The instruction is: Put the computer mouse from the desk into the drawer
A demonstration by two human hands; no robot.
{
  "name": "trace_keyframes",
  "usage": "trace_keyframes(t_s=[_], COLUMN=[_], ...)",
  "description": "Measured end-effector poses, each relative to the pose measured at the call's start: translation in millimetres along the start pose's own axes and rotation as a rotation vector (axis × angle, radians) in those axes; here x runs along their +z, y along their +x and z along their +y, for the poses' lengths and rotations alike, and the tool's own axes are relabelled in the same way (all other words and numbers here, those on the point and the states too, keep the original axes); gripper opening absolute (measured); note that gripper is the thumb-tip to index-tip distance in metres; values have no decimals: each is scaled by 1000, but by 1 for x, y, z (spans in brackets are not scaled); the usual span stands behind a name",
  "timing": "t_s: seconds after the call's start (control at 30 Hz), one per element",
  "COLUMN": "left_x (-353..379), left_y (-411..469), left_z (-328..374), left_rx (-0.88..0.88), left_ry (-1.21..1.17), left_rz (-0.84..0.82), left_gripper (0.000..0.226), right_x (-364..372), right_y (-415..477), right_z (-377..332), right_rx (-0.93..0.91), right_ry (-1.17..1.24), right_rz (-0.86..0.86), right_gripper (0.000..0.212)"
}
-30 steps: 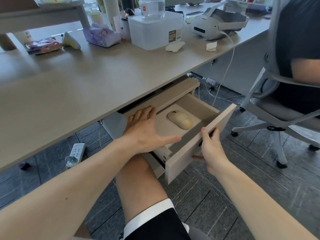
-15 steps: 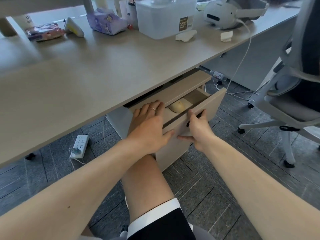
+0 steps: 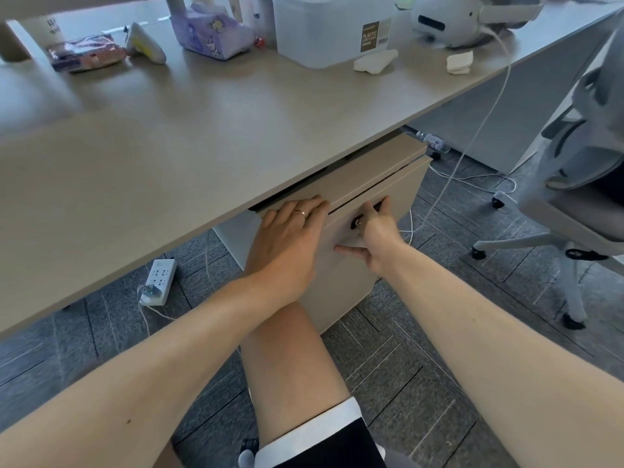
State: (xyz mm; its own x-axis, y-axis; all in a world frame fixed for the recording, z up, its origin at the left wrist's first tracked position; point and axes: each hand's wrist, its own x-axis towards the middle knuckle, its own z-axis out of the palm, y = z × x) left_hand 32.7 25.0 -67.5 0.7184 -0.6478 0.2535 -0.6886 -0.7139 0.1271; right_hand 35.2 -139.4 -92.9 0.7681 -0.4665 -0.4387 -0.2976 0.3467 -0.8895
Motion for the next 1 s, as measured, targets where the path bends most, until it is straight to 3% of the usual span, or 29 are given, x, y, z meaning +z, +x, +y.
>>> trace_keyframes(t_s=[0.2, 0.43, 0.57, 0.7, 0.83, 1.0], left_x=[1, 2, 4, 3, -2, -13], left_y=[1, 2, 3, 4, 5, 9], left_z=[-4, -4, -7, -6, -8, -3], left_rx=[15, 8, 18, 29, 22, -20], left_ry=[-17, -56, -53, -37, -60, -95], left_rz=[1, 26, 45, 59, 24, -50], left_gripper=[89, 86, 83, 83, 88, 69], right_x=[10, 8, 12, 5, -10, -28], right_y=[11, 11, 16, 14, -3, -35], right_z=[-1, 1, -2, -11, -23, -40], right_rx=[-12, -28, -28, 19, 31, 27], right_ry=[-20, 14, -16, -44, -240, -481], right_rz=[-10, -41, -26, -50, -99, -75], right_gripper=[60, 53, 67, 65, 48, 59])
